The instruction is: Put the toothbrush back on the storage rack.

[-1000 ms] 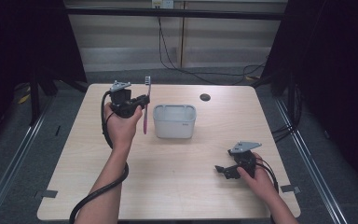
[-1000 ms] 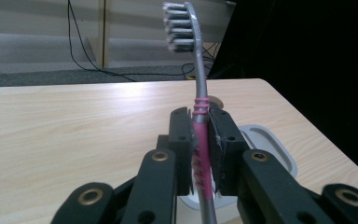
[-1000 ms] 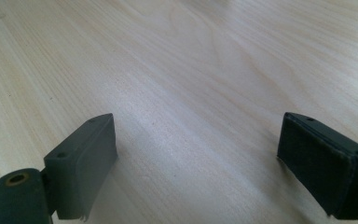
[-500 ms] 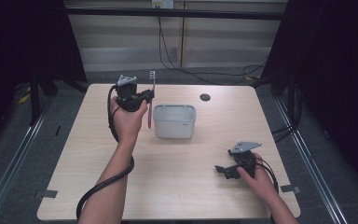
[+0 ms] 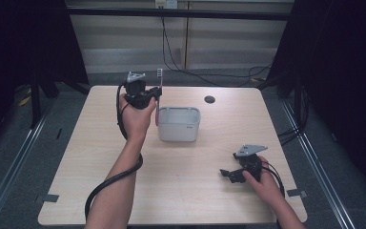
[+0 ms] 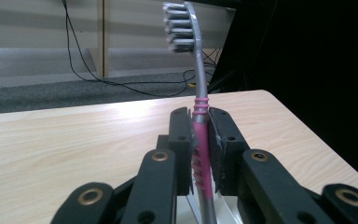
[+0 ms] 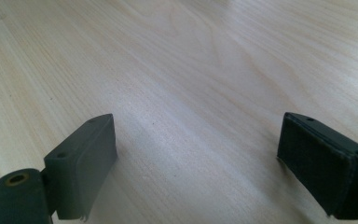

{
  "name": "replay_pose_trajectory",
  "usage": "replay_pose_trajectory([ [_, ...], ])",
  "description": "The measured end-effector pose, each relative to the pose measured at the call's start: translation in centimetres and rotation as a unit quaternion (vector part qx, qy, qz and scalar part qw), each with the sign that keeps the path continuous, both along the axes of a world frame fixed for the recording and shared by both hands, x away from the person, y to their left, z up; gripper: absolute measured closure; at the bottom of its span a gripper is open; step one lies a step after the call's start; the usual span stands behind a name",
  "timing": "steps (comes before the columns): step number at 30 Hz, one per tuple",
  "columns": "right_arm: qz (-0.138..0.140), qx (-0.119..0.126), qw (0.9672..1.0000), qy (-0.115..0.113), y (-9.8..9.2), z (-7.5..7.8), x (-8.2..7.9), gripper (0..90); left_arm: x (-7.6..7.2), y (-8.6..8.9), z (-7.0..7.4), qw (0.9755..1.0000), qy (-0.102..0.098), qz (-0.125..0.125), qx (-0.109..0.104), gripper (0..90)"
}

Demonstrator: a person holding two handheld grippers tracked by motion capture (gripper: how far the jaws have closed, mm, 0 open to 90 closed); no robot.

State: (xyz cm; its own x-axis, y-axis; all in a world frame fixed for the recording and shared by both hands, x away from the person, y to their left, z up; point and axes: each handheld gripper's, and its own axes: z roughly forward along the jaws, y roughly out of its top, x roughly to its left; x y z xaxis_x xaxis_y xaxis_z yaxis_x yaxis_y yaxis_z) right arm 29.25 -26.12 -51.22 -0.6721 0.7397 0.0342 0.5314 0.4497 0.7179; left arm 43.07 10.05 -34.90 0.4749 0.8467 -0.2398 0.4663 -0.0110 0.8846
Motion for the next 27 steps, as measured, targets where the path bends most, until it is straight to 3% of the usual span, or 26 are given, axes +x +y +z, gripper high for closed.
replay_pose_trajectory([
  [16,0.000,0.000,1.0000,0.000,0.0,0.0,0.0,11.0,1.0,-0.3,-0.4,0.9999,-0.004,0.010,0.003,80.6],
  [27,0.000,0.002,1.0000,0.000,0.0,0.0,0.0,11.0,2.5,-1.4,-1.4,0.9998,-0.004,0.019,0.010,80.6],
])
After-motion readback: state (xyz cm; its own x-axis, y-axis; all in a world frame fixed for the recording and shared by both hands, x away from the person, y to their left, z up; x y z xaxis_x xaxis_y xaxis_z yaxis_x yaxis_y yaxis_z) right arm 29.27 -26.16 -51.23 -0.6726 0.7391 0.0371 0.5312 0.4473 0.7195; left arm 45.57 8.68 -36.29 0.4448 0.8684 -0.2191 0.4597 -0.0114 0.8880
